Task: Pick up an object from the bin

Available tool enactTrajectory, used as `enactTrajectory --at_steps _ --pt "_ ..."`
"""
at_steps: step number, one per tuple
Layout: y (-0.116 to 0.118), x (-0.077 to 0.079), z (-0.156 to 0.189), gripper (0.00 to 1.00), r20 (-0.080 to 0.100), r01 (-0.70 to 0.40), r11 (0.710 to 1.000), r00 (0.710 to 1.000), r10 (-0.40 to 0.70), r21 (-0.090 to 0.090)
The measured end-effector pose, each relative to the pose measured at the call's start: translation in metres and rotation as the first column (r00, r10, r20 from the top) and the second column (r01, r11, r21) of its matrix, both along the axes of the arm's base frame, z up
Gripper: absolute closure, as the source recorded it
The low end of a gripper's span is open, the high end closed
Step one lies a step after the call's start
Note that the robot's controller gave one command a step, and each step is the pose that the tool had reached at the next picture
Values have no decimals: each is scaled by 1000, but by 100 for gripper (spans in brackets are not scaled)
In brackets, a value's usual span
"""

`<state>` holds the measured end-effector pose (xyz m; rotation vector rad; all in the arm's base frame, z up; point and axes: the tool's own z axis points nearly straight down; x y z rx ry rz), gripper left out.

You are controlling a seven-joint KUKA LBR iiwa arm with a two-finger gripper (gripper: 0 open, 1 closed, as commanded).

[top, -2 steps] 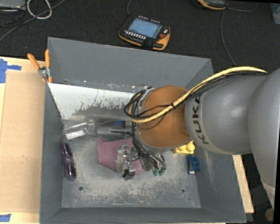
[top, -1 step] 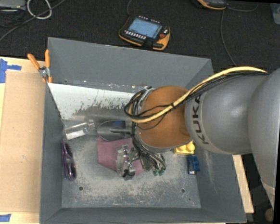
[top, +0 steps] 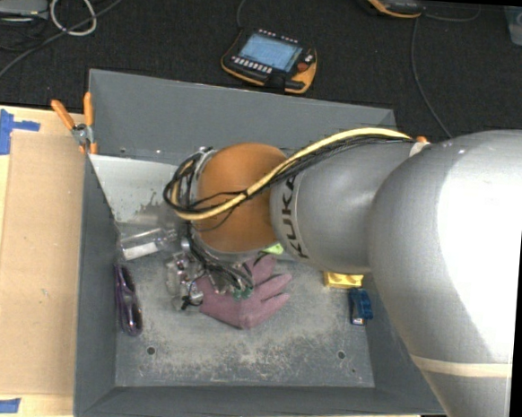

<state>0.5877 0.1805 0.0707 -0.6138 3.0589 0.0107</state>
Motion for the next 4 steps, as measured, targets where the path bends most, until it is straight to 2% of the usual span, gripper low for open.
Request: enactTrajectory --at_steps 1,2,3,4 --pt "-82 -56 61 0 -7 172 985 985 -172 -1" --pt "-82 -56 61 0 -7 172 985 985 -172 -1" --pt "-109 -60 42 0 -11 195 981 981 -195 -3" --pt "-116 -64 47 0 -10 192 981 981 -192 0"
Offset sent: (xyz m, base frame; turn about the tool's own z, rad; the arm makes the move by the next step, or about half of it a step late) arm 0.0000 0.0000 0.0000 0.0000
